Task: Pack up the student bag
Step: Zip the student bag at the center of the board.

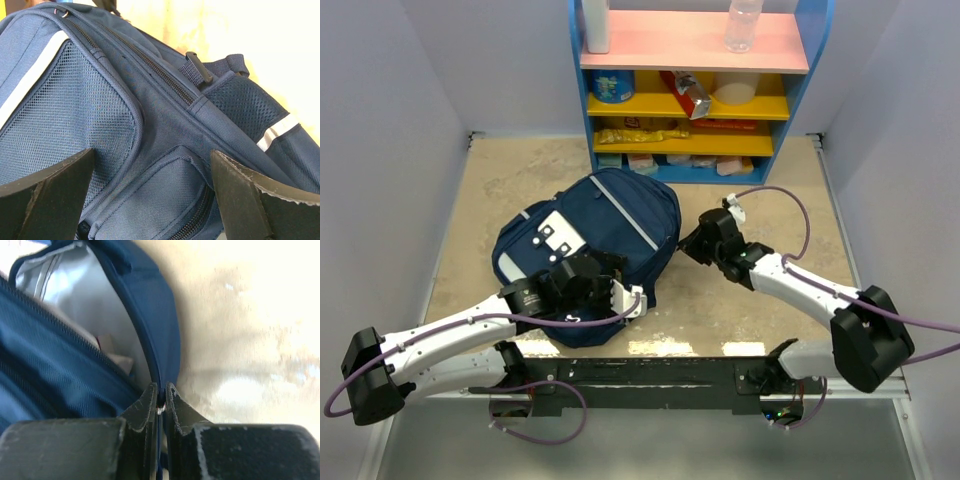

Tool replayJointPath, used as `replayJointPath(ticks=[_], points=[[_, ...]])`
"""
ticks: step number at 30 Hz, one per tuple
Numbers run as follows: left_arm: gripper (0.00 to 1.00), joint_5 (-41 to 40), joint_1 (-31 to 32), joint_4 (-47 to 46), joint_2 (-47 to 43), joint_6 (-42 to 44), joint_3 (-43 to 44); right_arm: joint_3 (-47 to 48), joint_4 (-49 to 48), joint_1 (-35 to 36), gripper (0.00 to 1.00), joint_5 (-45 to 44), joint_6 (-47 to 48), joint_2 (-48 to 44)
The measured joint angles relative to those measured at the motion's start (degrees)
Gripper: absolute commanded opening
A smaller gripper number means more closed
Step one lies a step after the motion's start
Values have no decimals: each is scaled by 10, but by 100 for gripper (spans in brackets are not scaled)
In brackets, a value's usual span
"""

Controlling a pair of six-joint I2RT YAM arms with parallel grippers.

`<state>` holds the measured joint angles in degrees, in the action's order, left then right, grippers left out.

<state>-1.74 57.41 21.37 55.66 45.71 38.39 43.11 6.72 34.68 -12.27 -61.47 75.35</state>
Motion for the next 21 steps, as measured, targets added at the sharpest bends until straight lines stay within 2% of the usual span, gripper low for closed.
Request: replayJointPath(ticks=[8,16,21], points=[[100,2,0,16,2,19,10,84,-7,-46,0,3,37,80],[100,26,1,143,28,35,94,133,-23,-58,0,3,63,134],[100,35,1,182,52,31,127,145,-39,-59,0,11,60,153]])
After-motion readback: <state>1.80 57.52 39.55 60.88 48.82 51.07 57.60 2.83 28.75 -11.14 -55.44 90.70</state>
